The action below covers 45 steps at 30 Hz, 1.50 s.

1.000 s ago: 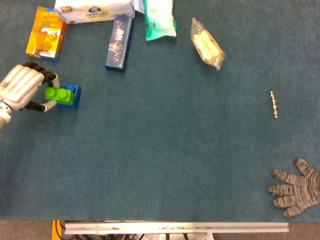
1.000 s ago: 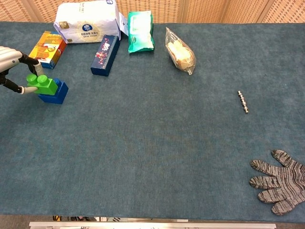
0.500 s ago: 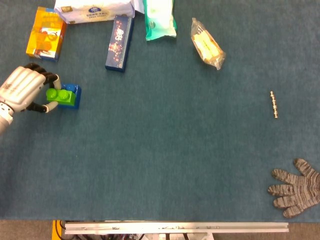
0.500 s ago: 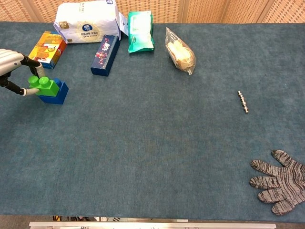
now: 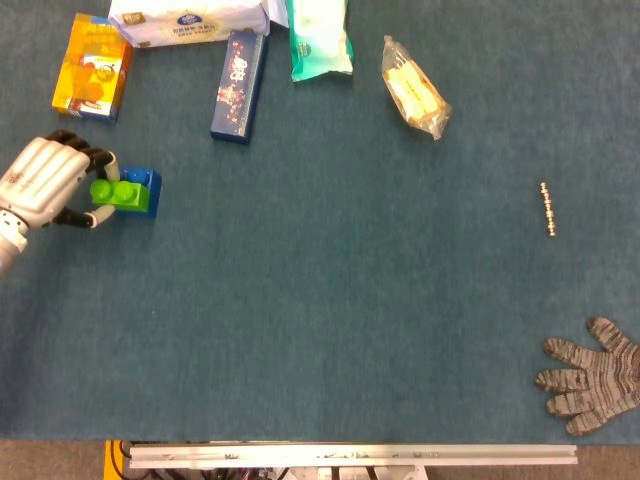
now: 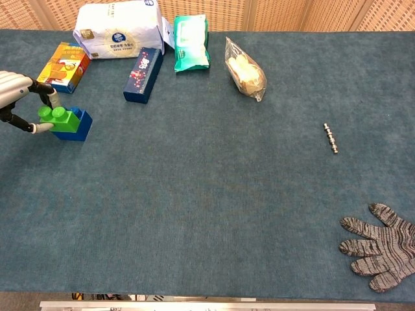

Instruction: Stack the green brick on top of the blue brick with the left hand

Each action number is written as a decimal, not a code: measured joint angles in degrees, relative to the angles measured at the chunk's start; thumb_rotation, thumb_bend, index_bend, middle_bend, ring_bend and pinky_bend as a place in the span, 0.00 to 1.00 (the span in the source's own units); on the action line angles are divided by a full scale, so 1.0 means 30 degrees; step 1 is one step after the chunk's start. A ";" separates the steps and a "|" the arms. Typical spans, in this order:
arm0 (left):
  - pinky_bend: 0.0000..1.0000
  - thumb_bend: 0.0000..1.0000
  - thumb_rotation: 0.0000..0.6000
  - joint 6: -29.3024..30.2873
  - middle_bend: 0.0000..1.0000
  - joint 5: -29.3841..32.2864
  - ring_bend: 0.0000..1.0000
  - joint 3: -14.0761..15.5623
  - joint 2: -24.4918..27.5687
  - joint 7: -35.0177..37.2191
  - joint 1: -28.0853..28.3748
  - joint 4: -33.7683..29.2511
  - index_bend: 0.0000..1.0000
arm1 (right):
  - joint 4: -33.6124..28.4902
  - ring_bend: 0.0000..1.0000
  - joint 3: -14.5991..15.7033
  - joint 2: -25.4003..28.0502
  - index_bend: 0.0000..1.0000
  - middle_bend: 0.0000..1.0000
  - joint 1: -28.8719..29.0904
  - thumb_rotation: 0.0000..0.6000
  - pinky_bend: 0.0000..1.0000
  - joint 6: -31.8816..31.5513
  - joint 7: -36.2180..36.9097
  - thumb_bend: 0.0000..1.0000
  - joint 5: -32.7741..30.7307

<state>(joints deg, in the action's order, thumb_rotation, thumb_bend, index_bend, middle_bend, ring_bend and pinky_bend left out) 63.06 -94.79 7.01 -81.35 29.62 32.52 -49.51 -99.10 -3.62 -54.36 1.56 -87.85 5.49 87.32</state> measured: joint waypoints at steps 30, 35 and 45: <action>0.25 0.29 1.00 0.0139 0.30 0.0844 0.31 -0.0581 0.1011 -0.1079 -0.0381 -0.1958 0.26 | 0.0302 0.29 -0.0034 -0.0044 0.39 0.47 -0.0071 1.00 0.28 -0.0081 0.0351 0.23 -0.0013; 0.25 0.29 1.00 0.0616 0.31 0.1298 0.31 -0.0991 0.1460 -0.1449 -0.0663 -0.2962 0.26 | 0.0477 0.29 -0.0044 -0.0039 0.39 0.47 -0.0119 1.00 0.28 -0.0153 0.0558 0.23 -0.0019; 0.25 0.29 1.00 0.2830 0.31 0.2946 0.31 -0.2049 0.2472 -0.4216 -0.2323 -0.6918 0.26 | 0.0627 0.29 0.0010 0.0004 0.39 0.47 -0.0039 1.00 0.28 0.0326 0.0427 0.23 -0.0383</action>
<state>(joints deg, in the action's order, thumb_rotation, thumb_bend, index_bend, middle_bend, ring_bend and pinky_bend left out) 71.55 -85.95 0.86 -73.93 16.97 25.55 -70.26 -97.22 -3.59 -54.35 1.44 -86.87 6.77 86.17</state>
